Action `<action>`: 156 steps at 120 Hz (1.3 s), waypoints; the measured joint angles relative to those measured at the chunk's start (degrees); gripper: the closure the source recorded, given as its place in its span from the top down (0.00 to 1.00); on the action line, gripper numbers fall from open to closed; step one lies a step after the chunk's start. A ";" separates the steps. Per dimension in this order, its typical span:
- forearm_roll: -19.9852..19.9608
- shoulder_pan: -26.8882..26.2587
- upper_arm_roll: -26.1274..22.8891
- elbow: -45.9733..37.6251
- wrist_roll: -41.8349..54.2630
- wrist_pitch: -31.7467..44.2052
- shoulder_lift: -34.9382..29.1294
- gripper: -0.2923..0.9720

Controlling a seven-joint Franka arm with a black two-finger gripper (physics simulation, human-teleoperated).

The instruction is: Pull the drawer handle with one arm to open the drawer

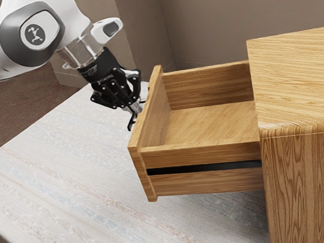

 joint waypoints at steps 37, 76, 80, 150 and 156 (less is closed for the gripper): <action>0.55 -0.83 1.87 -1.51 0.10 -0.02 -1.15 0.15; 0.64 -1.28 2.64 -1.90 0.12 -0.04 -1.72 0.16; 0.60 -1.35 2.80 -1.99 0.12 -0.03 -1.85 0.17; 3.91 -1.42 -0.84 0.31 0.12 -0.87 -7.54 0.34; 4.90 -1.41 -2.71 1.35 0.13 -1.27 -7.44 0.40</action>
